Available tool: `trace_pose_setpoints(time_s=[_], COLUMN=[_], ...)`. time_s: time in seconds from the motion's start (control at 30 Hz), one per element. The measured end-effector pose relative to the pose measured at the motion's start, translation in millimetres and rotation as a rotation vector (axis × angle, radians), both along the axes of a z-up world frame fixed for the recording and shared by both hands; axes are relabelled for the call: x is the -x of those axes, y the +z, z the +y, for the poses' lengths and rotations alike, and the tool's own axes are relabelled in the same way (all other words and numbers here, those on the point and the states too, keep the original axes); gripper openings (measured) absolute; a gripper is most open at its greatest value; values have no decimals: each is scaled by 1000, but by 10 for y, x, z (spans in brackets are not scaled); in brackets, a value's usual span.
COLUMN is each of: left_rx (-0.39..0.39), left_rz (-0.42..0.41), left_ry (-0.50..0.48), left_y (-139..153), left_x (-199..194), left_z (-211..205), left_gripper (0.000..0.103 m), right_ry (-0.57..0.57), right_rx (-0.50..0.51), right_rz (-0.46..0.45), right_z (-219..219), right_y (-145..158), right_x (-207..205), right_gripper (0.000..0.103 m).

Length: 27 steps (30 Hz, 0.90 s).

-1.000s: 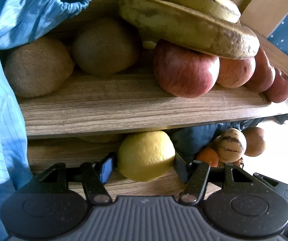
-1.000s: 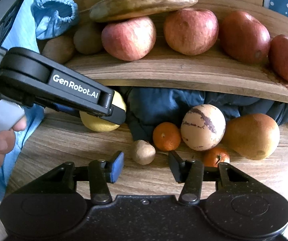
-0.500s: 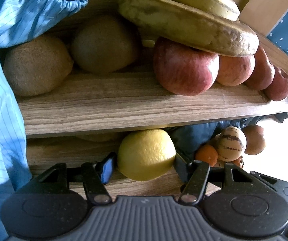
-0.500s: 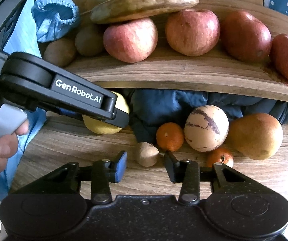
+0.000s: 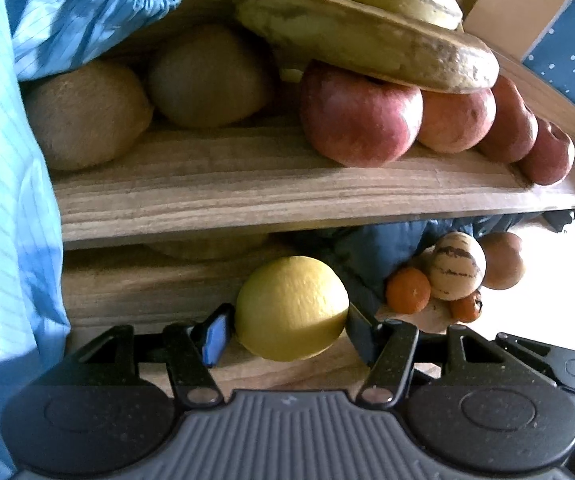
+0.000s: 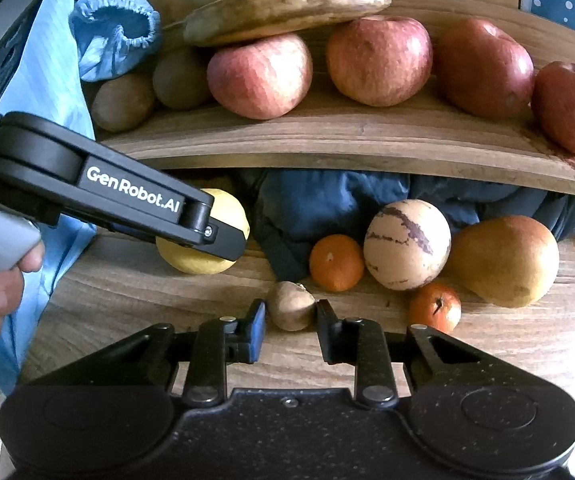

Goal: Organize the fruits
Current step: 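Carry the lemon and the brown kiwi back over the steel tray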

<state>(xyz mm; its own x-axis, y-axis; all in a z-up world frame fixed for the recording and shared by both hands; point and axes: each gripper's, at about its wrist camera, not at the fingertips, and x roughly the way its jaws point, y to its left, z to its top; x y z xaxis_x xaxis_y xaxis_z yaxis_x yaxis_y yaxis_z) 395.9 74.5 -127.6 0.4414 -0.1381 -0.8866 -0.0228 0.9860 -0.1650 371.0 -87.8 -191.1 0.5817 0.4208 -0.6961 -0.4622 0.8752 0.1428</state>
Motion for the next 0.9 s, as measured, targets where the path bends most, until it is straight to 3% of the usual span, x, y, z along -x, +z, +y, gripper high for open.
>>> trace_pose_setpoints(time_s=[0.9], left_rx=[8], left_rz=[0], left_ry=[-28], left_y=[28], left_x=[351], left_z=[-289], left_gripper=[63], right_ry=[-36], right_rx=[-28], right_rz=[-22], right_z=[-279], right_y=[61], right_x=[366], right_gripper=[29])
